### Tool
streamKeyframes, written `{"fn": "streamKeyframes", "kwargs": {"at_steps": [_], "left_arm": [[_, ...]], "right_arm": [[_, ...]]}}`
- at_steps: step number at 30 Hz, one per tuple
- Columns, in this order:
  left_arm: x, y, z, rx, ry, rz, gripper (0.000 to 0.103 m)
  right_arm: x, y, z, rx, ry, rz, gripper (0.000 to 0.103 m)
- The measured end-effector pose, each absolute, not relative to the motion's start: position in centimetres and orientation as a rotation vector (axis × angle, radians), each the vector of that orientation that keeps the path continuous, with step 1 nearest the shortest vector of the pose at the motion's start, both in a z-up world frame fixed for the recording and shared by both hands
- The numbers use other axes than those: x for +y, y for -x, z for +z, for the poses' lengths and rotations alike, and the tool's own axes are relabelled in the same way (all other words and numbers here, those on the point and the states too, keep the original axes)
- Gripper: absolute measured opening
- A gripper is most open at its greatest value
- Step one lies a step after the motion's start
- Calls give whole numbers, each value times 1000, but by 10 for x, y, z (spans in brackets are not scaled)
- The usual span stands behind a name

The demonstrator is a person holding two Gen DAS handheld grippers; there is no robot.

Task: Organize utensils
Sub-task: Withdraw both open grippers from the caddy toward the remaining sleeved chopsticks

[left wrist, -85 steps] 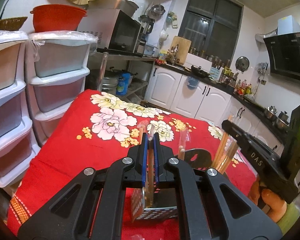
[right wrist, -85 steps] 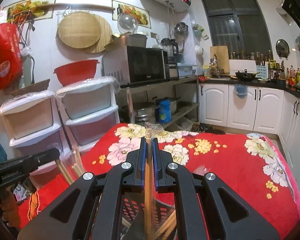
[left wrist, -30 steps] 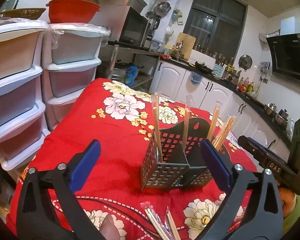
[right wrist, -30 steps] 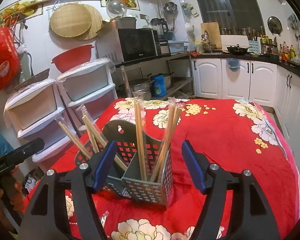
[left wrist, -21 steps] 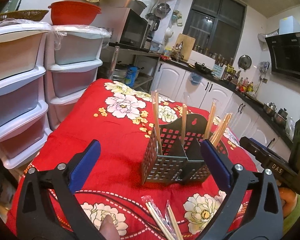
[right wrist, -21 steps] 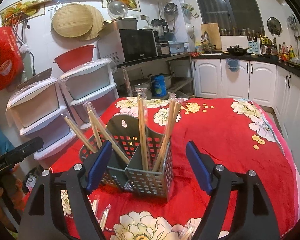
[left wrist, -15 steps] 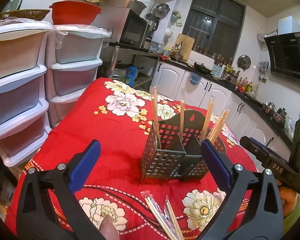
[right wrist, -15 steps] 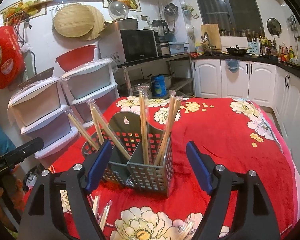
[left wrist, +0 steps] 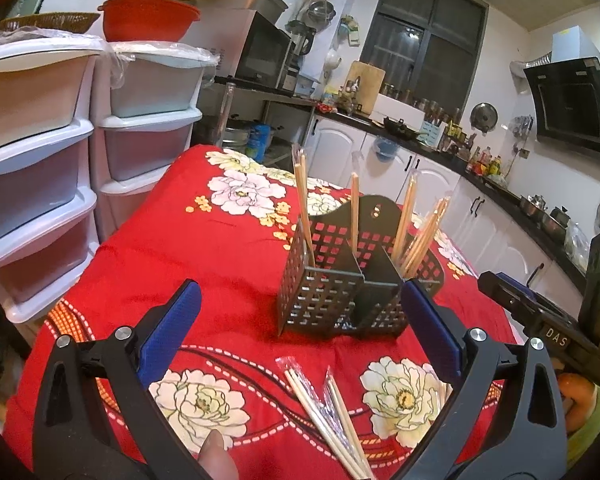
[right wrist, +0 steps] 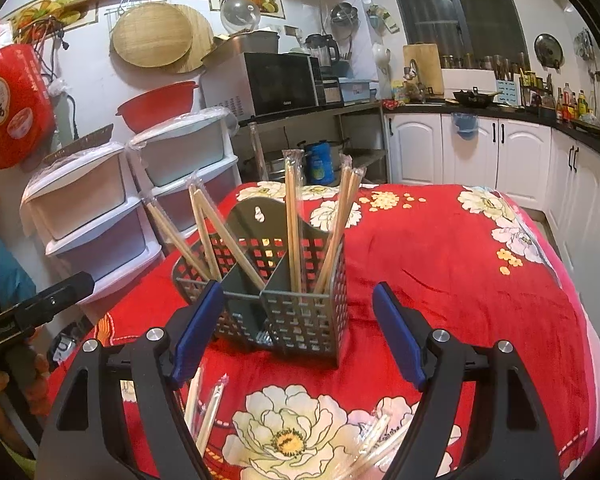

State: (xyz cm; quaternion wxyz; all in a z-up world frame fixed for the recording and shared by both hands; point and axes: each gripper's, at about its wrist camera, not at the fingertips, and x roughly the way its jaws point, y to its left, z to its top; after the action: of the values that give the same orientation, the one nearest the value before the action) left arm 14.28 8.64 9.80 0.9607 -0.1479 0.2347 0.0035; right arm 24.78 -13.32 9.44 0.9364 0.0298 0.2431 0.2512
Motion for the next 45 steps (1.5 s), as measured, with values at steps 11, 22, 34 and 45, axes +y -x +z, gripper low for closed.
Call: {"fn": "streamKeyframes", "kwargs": {"at_steps": [11, 22, 34, 45], "left_arm": [[85, -136, 85, 509, 330, -17, 91], [80, -138, 63, 583, 335, -37, 91], [70, -140, 42, 650, 336, -49, 91], [57, -147, 21, 710, 330, -64, 91]], "right_arm": [[-143, -235, 87, 513, -42, 492, 74], [-159, -226, 72, 552, -27, 457, 74], [-174, -220, 50, 603, -31, 431, 74], [-191, -221, 22, 672, -43, 392, 74]]}}
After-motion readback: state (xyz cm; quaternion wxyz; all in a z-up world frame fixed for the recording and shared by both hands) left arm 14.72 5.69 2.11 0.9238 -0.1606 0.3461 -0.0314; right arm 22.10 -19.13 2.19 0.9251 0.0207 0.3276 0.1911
